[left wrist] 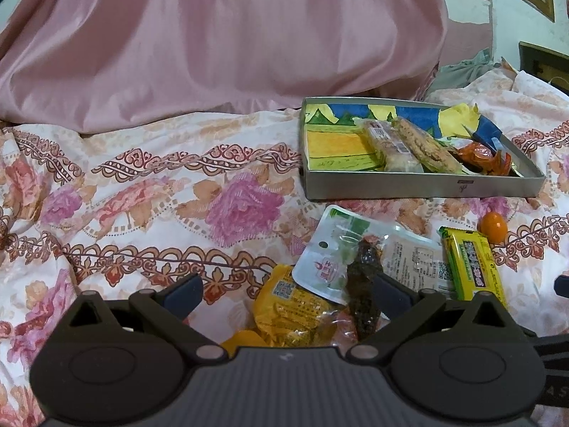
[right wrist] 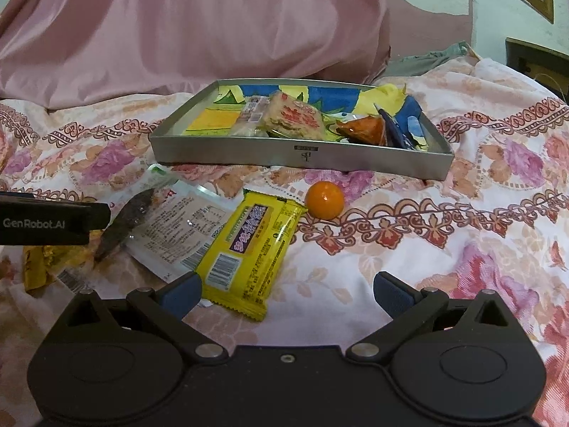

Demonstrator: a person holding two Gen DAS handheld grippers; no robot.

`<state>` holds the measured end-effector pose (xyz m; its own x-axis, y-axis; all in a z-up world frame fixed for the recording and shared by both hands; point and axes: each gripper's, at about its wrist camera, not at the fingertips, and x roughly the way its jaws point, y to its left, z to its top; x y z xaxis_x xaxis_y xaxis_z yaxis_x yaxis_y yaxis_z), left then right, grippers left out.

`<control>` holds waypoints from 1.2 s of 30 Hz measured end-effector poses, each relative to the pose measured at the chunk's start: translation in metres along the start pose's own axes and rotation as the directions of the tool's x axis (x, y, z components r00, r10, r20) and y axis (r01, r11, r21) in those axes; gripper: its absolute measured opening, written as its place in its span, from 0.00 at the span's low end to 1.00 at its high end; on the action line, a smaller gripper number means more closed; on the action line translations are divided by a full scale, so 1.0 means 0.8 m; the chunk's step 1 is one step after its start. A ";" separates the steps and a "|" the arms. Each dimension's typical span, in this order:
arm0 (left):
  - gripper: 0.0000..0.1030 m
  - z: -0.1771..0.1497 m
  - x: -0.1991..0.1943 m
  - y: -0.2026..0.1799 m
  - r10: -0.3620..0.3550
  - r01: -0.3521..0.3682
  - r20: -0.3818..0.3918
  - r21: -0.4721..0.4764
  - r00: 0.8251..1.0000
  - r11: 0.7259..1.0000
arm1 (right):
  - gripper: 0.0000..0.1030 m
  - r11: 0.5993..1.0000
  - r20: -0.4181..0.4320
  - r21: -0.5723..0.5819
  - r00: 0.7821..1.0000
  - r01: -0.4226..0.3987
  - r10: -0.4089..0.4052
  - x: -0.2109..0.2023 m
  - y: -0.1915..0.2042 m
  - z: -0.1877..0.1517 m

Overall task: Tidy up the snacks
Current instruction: 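Grasp the brown wrapped snack with the left tool while the right tool grasps the yellow wafer bar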

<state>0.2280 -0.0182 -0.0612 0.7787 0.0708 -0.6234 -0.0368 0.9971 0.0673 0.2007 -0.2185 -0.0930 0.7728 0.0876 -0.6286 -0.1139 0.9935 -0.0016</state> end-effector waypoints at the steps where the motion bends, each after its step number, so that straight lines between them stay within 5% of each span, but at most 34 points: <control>1: 1.00 0.000 0.000 0.000 0.001 -0.001 0.003 0.004 1.000 1.000 | 0.99 1.000 0.005 -0.004 1.000 -0.006 0.006 0.003 0.001 0.000; 10: 1.00 0.003 0.002 0.002 0.016 -0.017 0.026 0.023 1.000 1.000 | 0.99 0.995 0.026 -0.039 0.995 -0.094 0.095 0.034 0.016 0.010; 17: 1.00 0.001 0.006 0.000 0.006 -0.007 0.039 0.037 0.999 0.999 | 0.87 0.992 0.022 -0.021 0.992 -0.124 0.124 0.038 0.015 0.012; 23: 1.00 0.001 0.003 -0.009 -0.043 0.036 0.061 0.101 0.997 0.994 | 0.77 0.995 -0.005 0.027 0.995 -0.095 0.095 0.033 0.007 0.014; 30: 0.99 0.002 0.005 -0.027 -0.063 0.043 0.099 0.195 0.993 0.980 | 0.79 1.000 0.015 -0.006 1.000 -0.026 0.026 0.020 0.004 0.015; 36: 0.88 0.006 0.019 -0.025 -0.114 0.101 0.058 0.197 0.992 0.975 | 0.79 0.999 0.032 0.002 0.999 -0.043 0.043 0.031 -0.002 0.017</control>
<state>0.2433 -0.0374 -0.0681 0.8128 -0.0454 -0.5807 0.1662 0.9736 0.1565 0.2284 -0.2173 -0.0982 0.7868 0.1327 -0.6027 -0.1458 0.9889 0.0275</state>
